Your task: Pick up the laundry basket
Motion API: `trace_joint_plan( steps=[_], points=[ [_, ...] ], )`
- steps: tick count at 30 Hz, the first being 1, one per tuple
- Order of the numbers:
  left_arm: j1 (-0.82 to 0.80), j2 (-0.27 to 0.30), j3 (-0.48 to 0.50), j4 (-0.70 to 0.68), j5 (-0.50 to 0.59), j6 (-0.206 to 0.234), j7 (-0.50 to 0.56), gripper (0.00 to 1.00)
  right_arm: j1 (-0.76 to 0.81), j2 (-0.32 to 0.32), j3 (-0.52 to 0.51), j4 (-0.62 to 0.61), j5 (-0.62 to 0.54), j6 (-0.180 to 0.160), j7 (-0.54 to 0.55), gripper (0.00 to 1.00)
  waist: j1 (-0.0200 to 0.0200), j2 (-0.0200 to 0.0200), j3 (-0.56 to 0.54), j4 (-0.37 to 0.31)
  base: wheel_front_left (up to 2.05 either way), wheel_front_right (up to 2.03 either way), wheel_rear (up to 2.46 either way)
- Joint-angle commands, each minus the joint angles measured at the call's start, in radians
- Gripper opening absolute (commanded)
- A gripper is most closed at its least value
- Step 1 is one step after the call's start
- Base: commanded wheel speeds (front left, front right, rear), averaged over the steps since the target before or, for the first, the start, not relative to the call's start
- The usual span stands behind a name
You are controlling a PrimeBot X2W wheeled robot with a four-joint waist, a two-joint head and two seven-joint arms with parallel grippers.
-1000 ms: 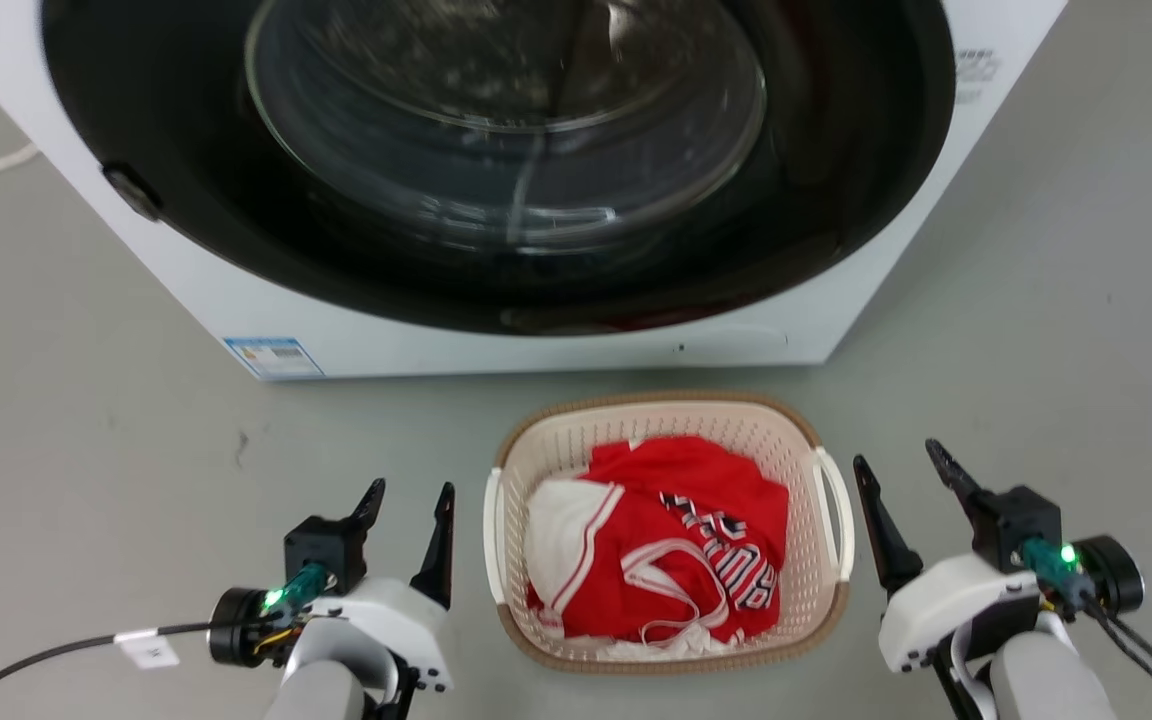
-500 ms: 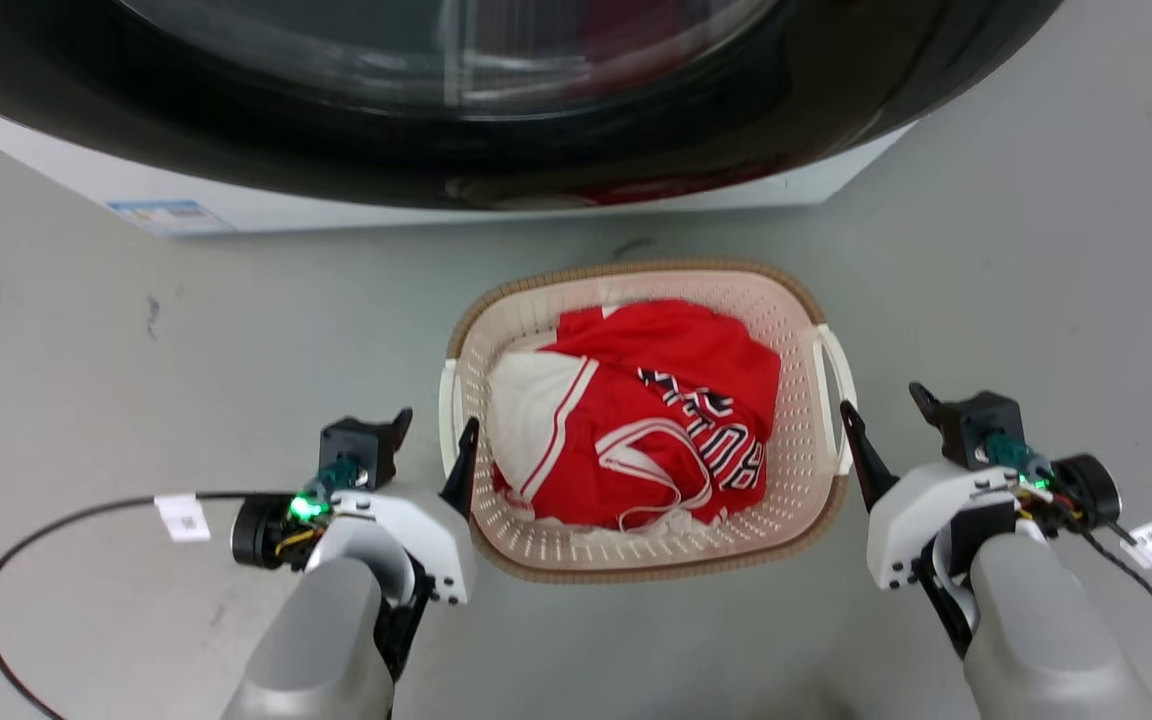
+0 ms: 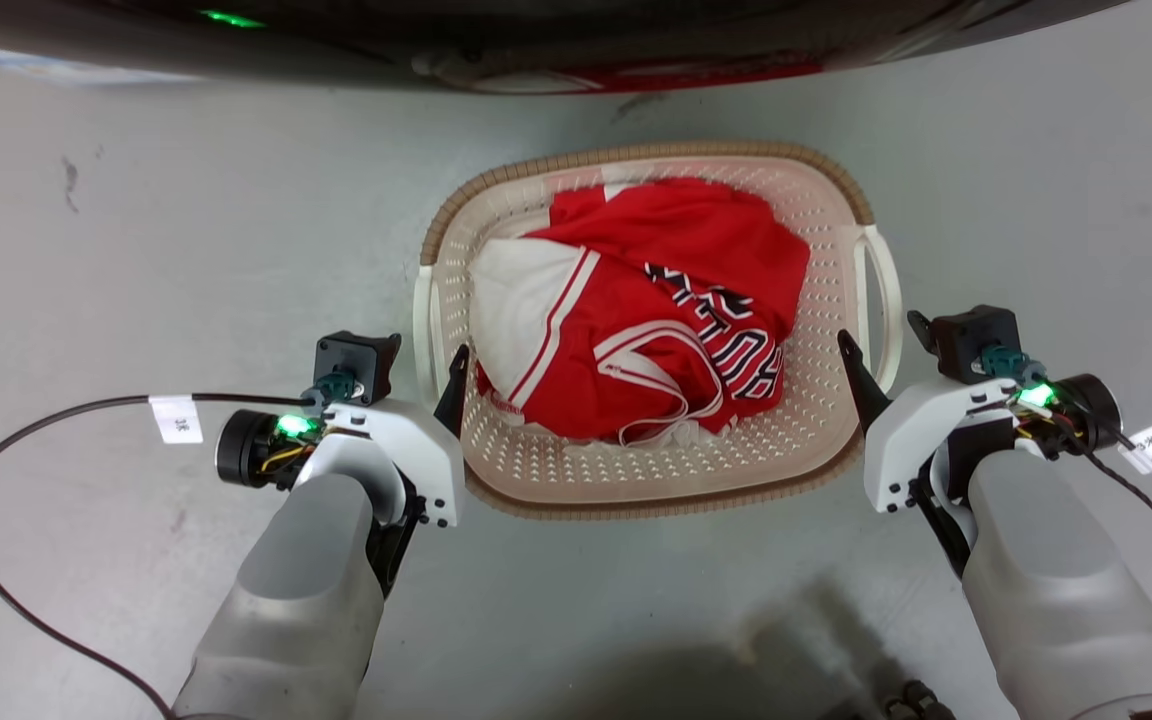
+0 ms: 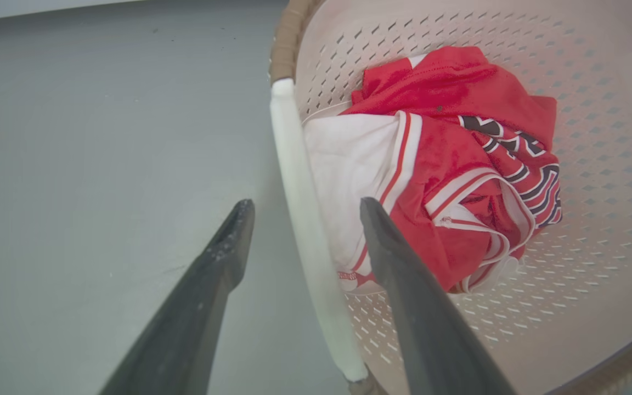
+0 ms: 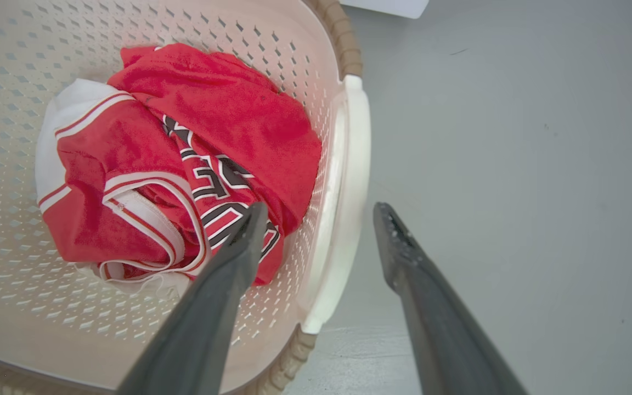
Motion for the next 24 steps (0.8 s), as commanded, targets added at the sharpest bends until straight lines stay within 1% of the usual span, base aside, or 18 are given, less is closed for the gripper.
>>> trace_joint_plan(
  steps=[1, 16, 17, 18, 19, 20, 24],
  points=[
    [-0.014, 0.003, -0.003, 0.006, -0.002, -0.001, -0.003, 1.0, -0.019, -0.002, -0.002, 0.005, 0.001, -0.001, -0.002, 1.0, -0.0001, 0.0001, 0.018, 0.001, 0.0, 0.0, 0.0],
    [-0.096, 0.0, -0.064, 0.039, -0.016, -0.002, -0.003, 1.0, -0.106, -0.001, 0.0, 0.12, -0.001, -0.001, -0.002, 1.0, -0.0001, 0.0001, 0.099, 0.009, 0.0, 0.0, 0.0],
    [-0.098, -0.001, -0.071, 0.046, -0.016, -0.002, -0.003, 0.97, -0.112, -0.002, 0.003, 0.125, 0.003, -0.001, -0.002, 1.0, -0.0001, 0.0001, 0.101, 0.009, 0.0, 0.0, 0.0],
    [-0.104, -0.002, -0.076, 0.043, -0.015, -0.002, -0.003, 0.4, -0.117, -0.001, 0.008, 0.128, 0.003, -0.001, -0.002, 0.71, -0.0001, 0.0001, 0.103, 0.009, 0.0, 0.0, 0.0],
    [-0.107, -0.002, -0.079, 0.041, -0.017, -0.002, -0.003, 0.0, -0.119, -0.001, 0.011, 0.129, 0.002, -0.001, -0.002, 0.22, -0.0001, 0.0001, 0.105, 0.01, 0.0, 0.0, 0.0],
    [-0.105, -0.003, -0.083, 0.048, -0.022, -0.002, -0.003, 0.0, -0.12, -0.002, 0.015, 0.13, 0.004, -0.001, -0.002, 0.0, -0.0001, 0.0001, 0.106, 0.01, 0.0, 0.0, 0.0],
    [-0.105, -0.008, -0.104, 0.054, -0.033, -0.006, -0.003, 0.0, -0.124, -0.001, 0.038, 0.149, 0.031, -0.001, -0.003, 0.0, -0.0001, 0.0001, 0.096, 0.014, 0.0, 0.0, 0.0]
  ],
)
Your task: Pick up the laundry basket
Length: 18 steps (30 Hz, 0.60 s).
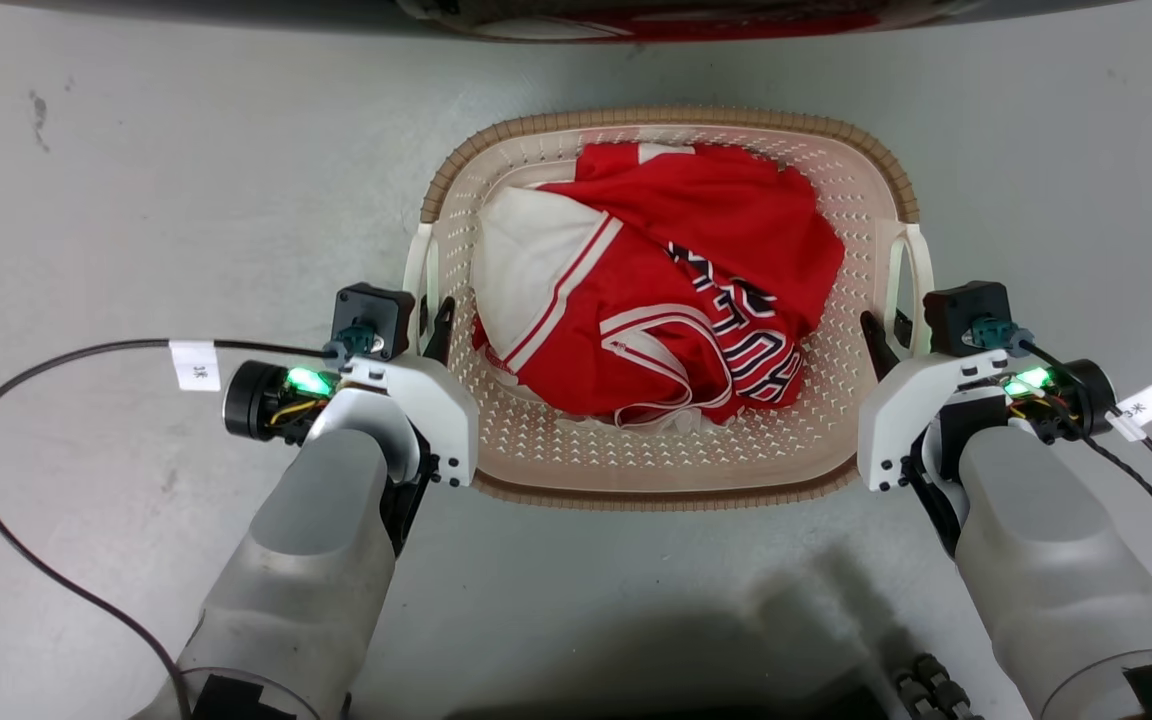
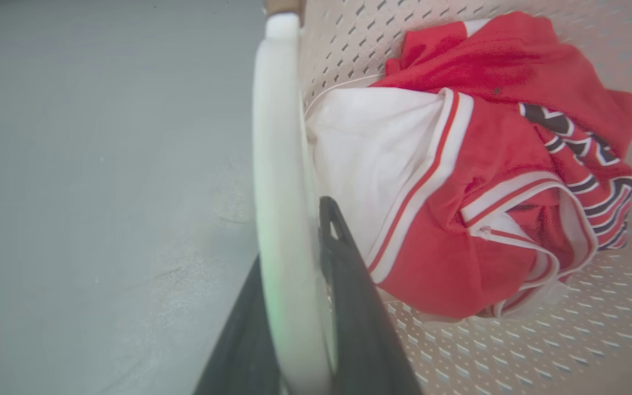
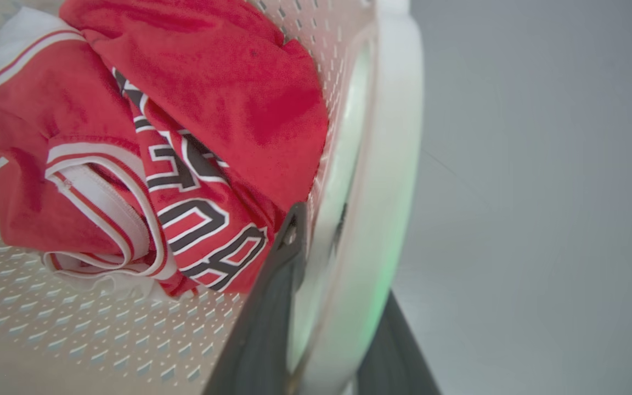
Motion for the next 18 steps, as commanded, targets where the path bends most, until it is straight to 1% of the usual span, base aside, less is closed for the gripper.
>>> trace_joint_plan(
  steps=[1, 8, 13, 18],
  points=[
    [-0.002, -0.005, -0.013, -0.002, 0.0, -0.01, -0.003, 0.0, -0.016, -0.004, 0.013, -0.004, 0.002, -0.001, -0.004, 0.0, -0.0001, 0.0, -0.01, 0.001, 0.0, 0.0, 0.0],
    [0.041, -0.011, -0.051, 0.021, -0.04, -0.011, -0.003, 0.0, 0.025, -0.001, 0.069, 0.013, 0.033, -0.001, -0.004, 0.0, -0.0001, 0.0, -0.087, 0.008, 0.0, 0.0, 0.0],
    [0.086, -0.013, -0.125, 0.039, -0.14, -0.011, 0.002, 0.0, 0.053, -0.001, 0.094, 0.032, 0.049, -0.001, -0.002, 0.0, -0.0001, 0.0, -0.175, 0.021, 0.0, 0.0, 0.0],
    [0.12, -0.014, -0.201, 0.053, -0.249, -0.012, 0.042, 0.0, 0.088, 0.001, 0.127, 0.044, 0.068, -0.001, 0.043, 0.0, -0.0001, 0.0, -0.267, 0.046, 0.0, 0.0, 0.0]
  ],
)
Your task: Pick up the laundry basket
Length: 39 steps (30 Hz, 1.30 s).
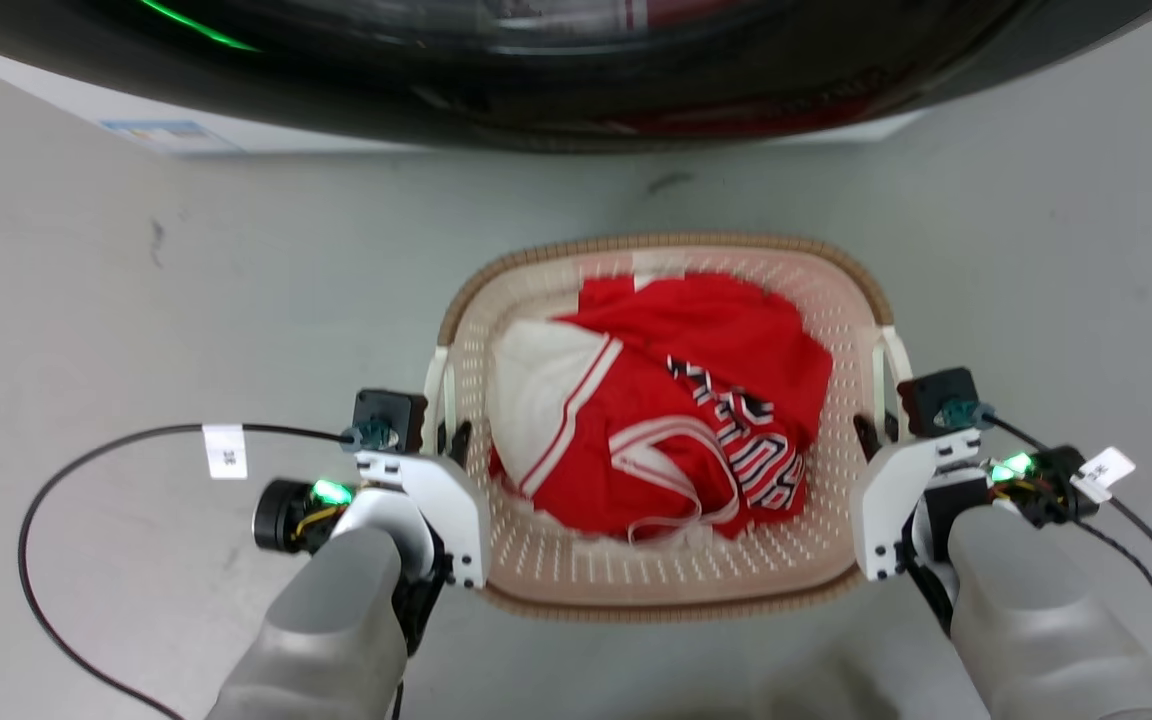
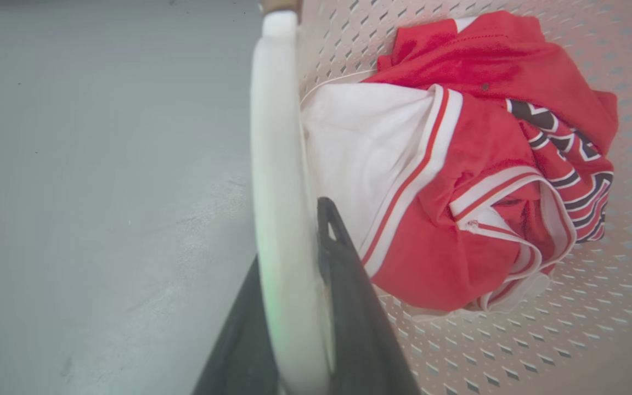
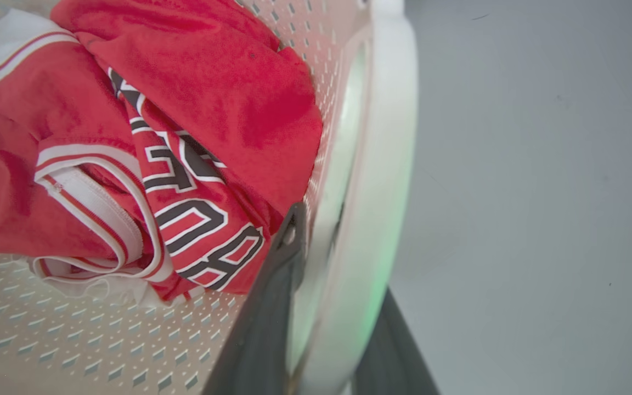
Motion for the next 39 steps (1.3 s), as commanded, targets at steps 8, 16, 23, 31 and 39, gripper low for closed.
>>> trace_joint_plan(
  steps=[8, 16, 23, 31, 39],
  points=[
    [0.073, -0.018, -0.114, 0.013, -0.131, -0.014, 0.111, 0.0, 0.065, 0.009, 0.117, -0.003, 0.091, 0.0, 0.085, 0.0, 0.0, 0.0, -0.2, 0.043, 0.0, 0.0, 0.0],
    [0.109, -0.021, -0.187, 0.02, -0.222, -0.014, 0.209, 0.0, 0.114, 0.013, 0.261, -0.003, 0.192, 0.001, 0.175, 0.0, 0.0, 0.0, -0.339, 0.052, 0.0, 0.0, 0.0],
    [0.142, -0.009, -0.239, 0.015, -0.291, -0.016, 0.288, 0.0, 0.148, 0.014, 0.338, -0.003, 0.291, 0.002, 0.24, 0.0, 0.0, 0.0, -0.449, 0.056, 0.0, 0.0, 0.0],
    [0.179, 0.021, -0.314, -0.002, -0.348, -0.016, 0.369, 0.0, 0.191, 0.0, 0.432, -0.02, 0.401, 0.002, 0.304, 0.0, 0.0, 0.0, -0.545, 0.056, 0.0, 0.0, 0.0],
    [0.21, 0.022, -0.367, -0.021, -0.419, -0.016, 0.438, 0.0, 0.238, -0.026, 0.521, -0.052, 0.51, 0.002, 0.356, 0.0, 0.0, 0.0, -0.627, 0.06, 0.0, 0.0, 0.0]
  ],
)
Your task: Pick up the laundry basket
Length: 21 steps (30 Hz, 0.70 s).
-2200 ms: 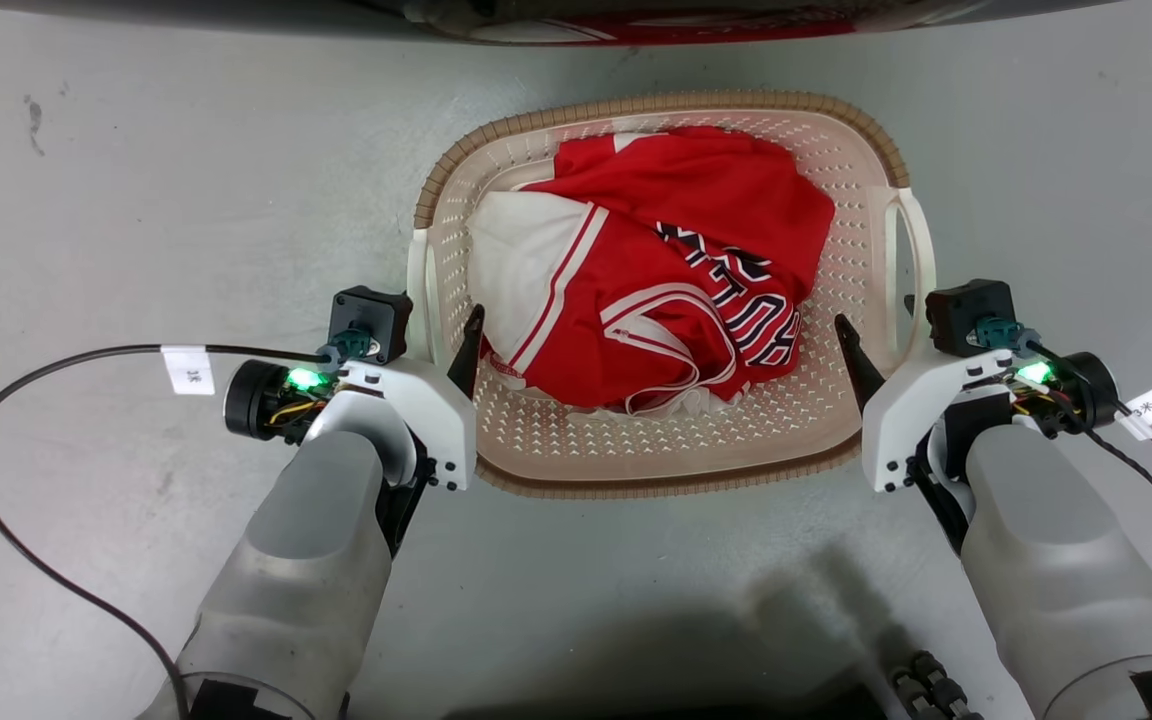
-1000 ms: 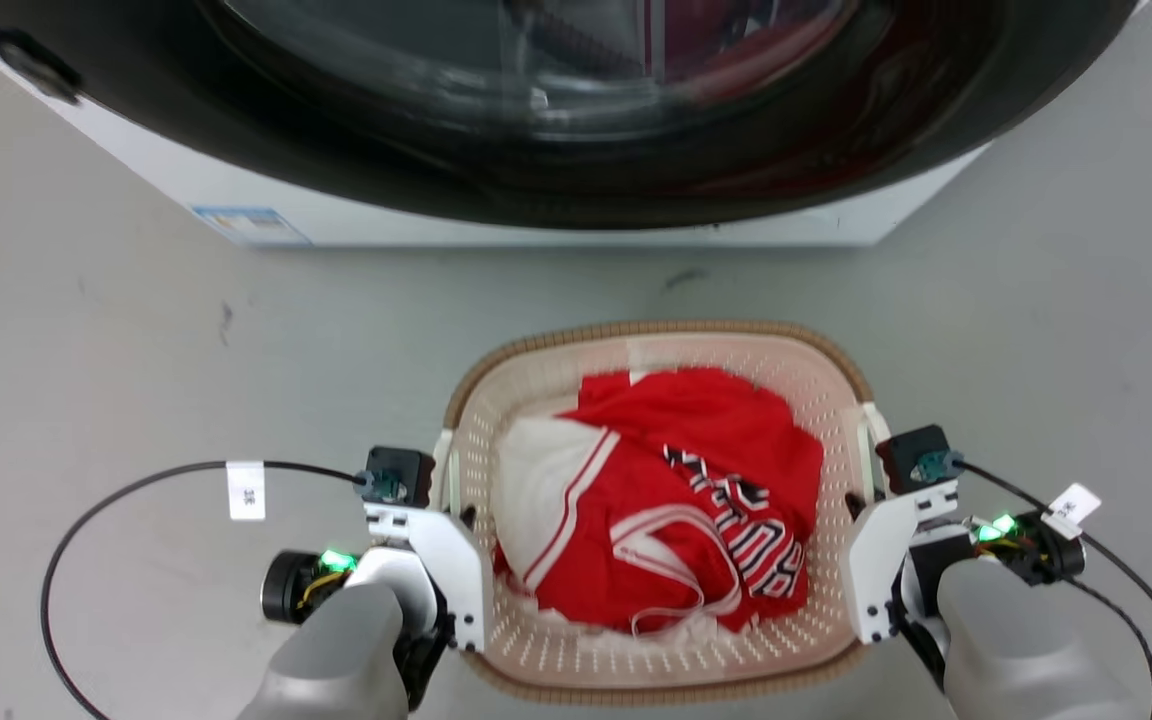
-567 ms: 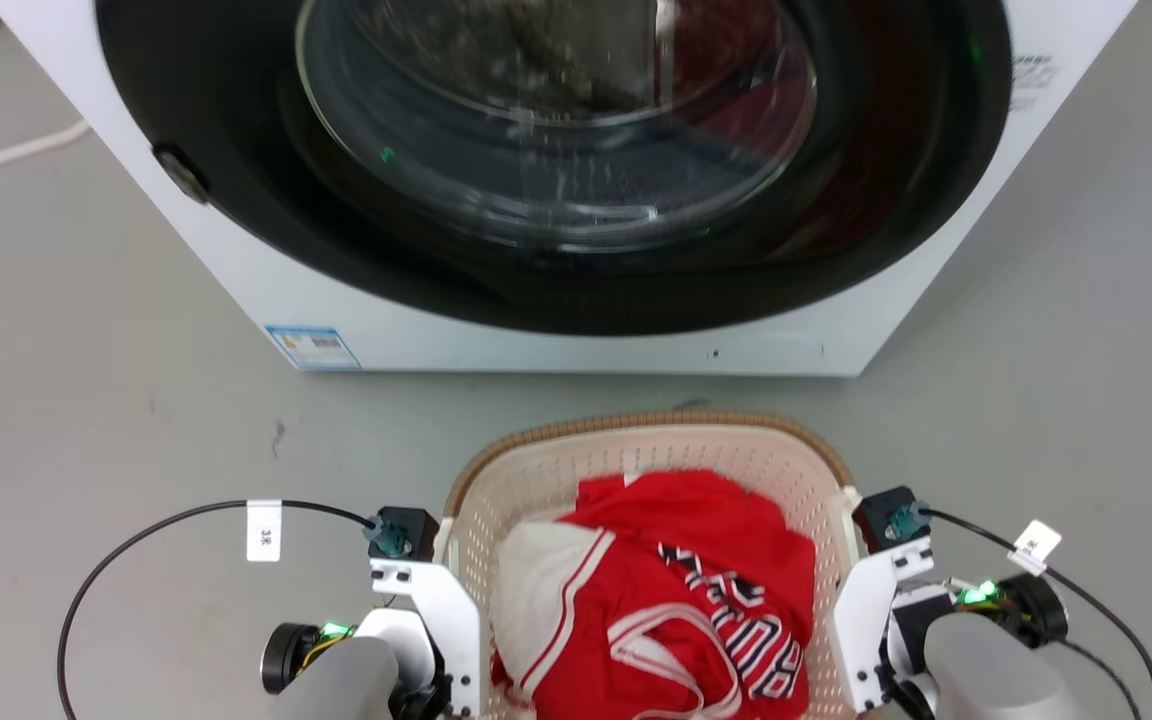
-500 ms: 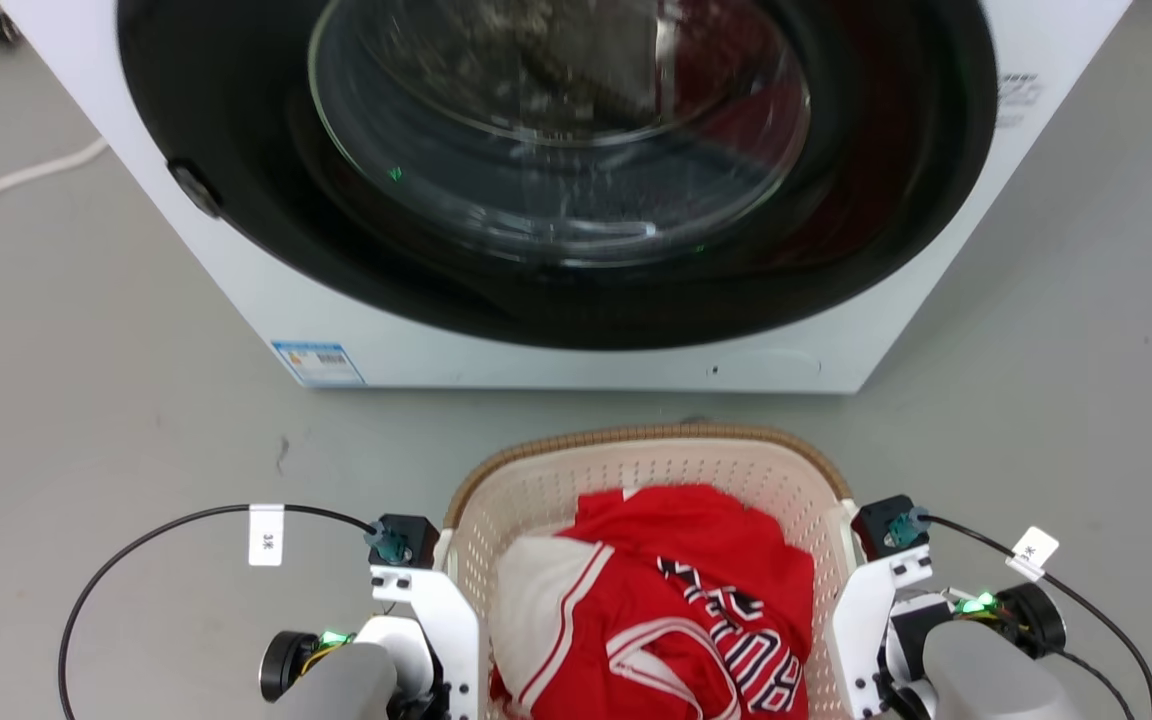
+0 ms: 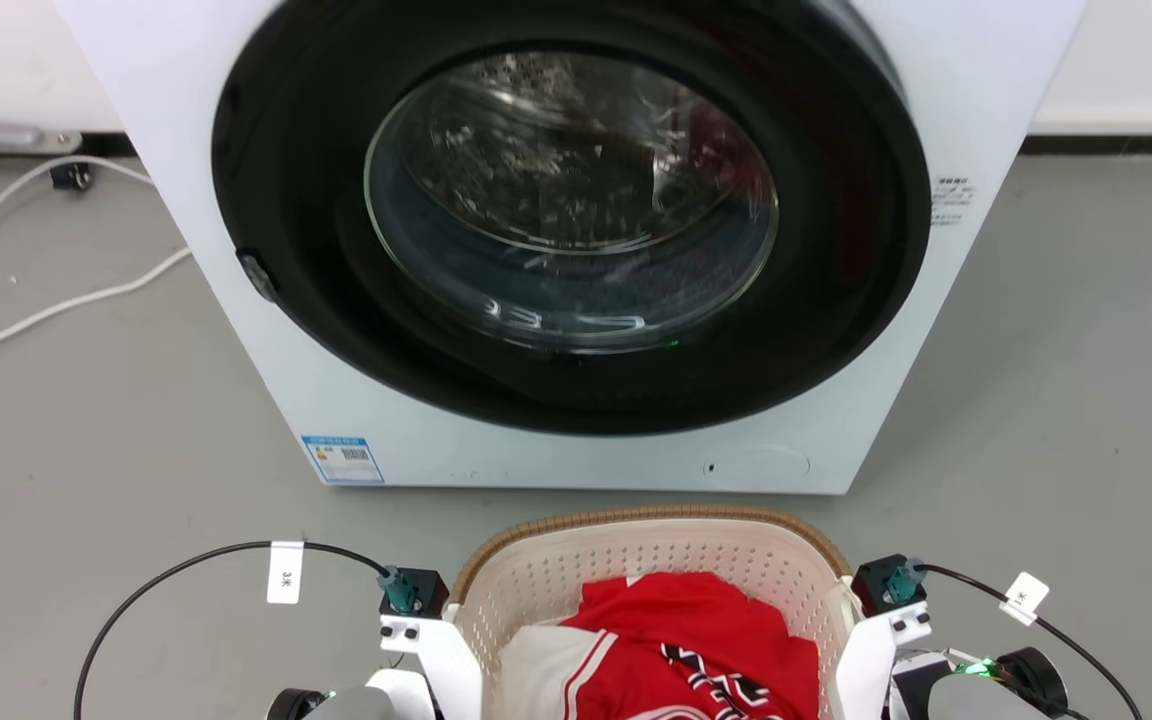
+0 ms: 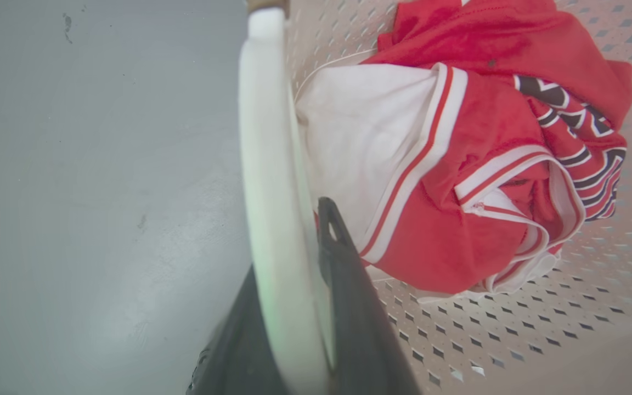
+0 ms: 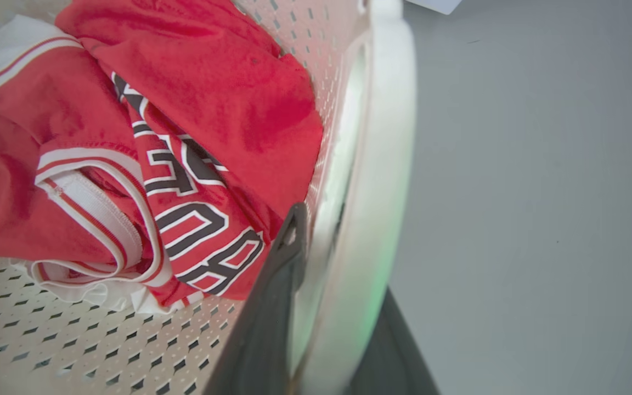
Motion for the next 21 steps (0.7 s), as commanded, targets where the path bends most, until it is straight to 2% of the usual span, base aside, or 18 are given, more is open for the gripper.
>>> trace_joint_plan(
  steps=[1, 21],
  points=[
    [0.012, -0.021, -0.02, -0.025, -0.012, -0.018, 0.018, 0.0, 0.008, 0.011, 0.024, -0.025, 0.02, 0.005, 0.002, 0.0, 0.0002, -0.0001, -0.025, 0.001, 0.0, 0.0, 0.0],
    [0.011, 0.016, -0.132, -0.026, -0.123, -0.018, 0.078, 0.0, 0.006, -0.031, 0.201, -0.053, 0.216, 0.005, 0.041, 0.0, 0.0002, -0.0001, -0.088, -0.011, 0.0, 0.0, 0.0]
  ],
)
